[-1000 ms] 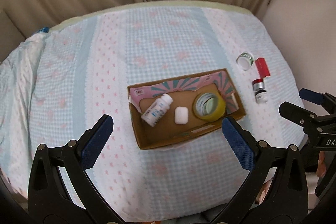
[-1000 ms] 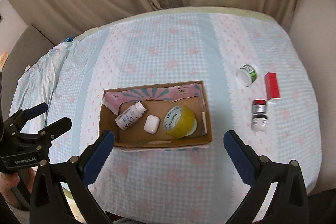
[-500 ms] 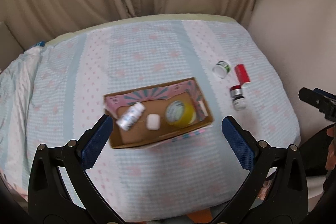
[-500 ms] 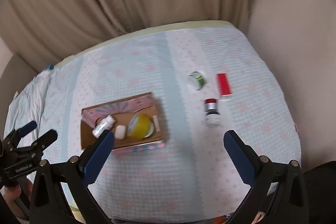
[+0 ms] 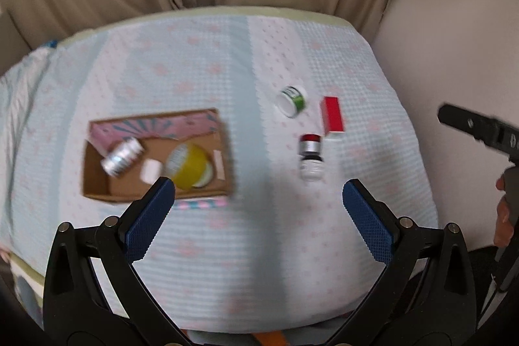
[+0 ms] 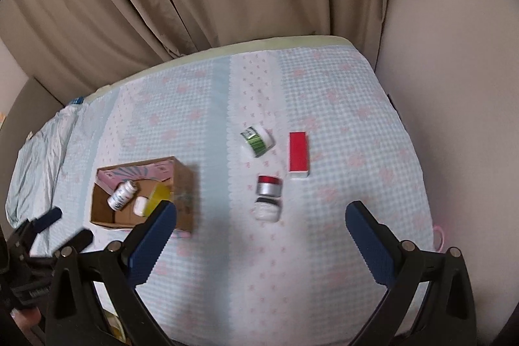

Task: Organize rigid objects
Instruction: 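Grasp the black-lidded Metal DX jar with the left tool while the right tool grasps the red box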

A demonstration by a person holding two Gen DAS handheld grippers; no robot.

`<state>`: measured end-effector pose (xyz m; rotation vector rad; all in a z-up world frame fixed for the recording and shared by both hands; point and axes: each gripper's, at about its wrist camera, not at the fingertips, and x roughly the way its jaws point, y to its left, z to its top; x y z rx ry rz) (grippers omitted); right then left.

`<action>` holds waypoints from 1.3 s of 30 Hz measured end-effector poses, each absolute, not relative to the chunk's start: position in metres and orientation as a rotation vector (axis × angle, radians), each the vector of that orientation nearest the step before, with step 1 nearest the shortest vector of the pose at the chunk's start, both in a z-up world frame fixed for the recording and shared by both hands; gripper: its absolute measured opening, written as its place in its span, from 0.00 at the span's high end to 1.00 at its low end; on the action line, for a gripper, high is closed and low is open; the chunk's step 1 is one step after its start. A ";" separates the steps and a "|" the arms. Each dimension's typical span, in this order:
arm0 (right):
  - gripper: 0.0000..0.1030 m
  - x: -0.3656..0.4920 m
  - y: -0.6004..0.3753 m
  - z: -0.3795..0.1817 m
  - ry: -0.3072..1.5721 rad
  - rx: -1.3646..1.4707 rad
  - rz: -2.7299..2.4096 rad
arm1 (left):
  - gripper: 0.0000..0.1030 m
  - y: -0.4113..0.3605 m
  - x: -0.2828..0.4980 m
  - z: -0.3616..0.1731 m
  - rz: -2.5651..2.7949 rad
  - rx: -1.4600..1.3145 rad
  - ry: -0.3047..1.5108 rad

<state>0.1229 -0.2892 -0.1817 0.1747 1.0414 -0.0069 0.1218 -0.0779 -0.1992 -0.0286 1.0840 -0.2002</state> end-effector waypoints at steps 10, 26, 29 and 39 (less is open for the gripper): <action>0.00 0.191 -0.352 -0.237 1.076 0.197 -0.018 | 0.00 -0.159 0.149 -0.291 -0.191 -0.046 1.087; 0.13 0.293 -0.371 -0.431 1.119 0.132 0.051 | 0.20 -0.234 0.190 -0.498 -0.226 0.005 1.095; 0.22 0.306 -0.367 -0.453 1.149 0.109 0.057 | 0.26 -0.241 0.191 -0.510 -0.218 0.021 1.090; 0.56 0.331 -0.359 -0.490 1.202 0.128 0.044 | 0.47 -0.249 0.195 -0.517 -0.198 0.058 1.058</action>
